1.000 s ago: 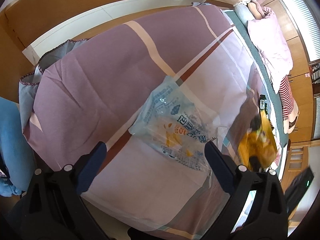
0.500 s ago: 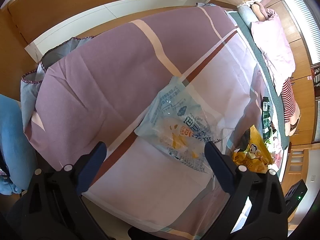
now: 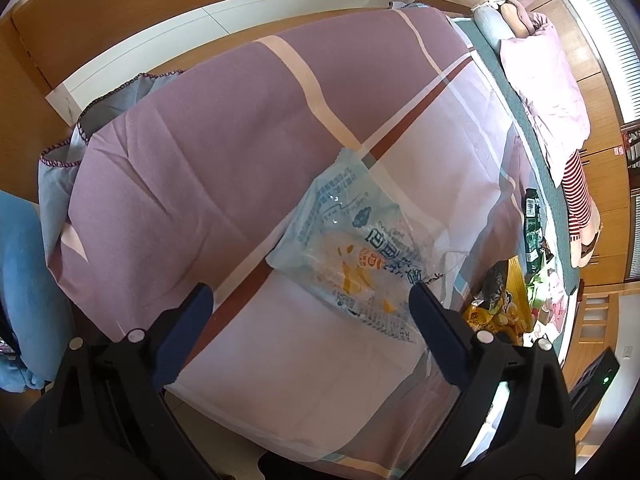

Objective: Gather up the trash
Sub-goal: 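Grasp the clear wrapper with the left tool while the right tool holds the chip bag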

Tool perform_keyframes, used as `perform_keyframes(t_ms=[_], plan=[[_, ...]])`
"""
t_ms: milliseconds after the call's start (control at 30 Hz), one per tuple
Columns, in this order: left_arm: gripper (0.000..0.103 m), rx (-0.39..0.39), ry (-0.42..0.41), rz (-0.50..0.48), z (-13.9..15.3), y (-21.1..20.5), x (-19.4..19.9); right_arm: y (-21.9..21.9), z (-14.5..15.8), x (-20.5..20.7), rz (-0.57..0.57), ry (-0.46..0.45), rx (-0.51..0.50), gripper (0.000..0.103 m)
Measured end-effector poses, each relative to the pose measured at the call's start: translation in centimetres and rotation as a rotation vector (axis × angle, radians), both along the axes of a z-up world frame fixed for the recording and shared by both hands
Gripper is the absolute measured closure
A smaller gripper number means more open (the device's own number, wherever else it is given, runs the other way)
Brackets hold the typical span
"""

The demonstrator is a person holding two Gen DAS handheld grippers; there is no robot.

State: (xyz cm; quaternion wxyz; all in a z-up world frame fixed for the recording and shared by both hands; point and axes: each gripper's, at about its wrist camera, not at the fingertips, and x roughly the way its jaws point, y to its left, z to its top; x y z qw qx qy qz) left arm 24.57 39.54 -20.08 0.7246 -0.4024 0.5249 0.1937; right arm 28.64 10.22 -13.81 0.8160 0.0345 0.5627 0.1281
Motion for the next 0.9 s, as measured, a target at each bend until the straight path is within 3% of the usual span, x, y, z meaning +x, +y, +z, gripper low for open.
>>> perform_keyframes(t_ms=[233, 367, 400, 633, 900], plan=[[0.005, 0.003, 0.006, -0.032, -0.2, -0.6, 0.2, 1.5, -1.2, 1.1, 0.047, 0.011, -0.028, 0.031], [0.005, 0.006, 0.010, -0.056, -0.2, -1.1, 0.4, 3.0, -1.7, 0.8, 0.119, -0.003, -0.092, 0.068], [0.005, 0.007, 0.010, -0.059, -0.2, -1.1, 0.5, 3.3, -1.7, 0.6, 0.132, -0.008, -0.096, 0.070], [0.005, 0.008, 0.011, -0.050, -0.2, -1.0, 0.5, 3.5, -0.7, 0.3, 0.149, -0.068, -0.106, 0.073], [0.005, -0.003, 0.005, -0.045, -0.2, -0.6, 0.4, 2.6, -1.1, 0.7, 0.106, -0.020, -0.067, 0.073]])
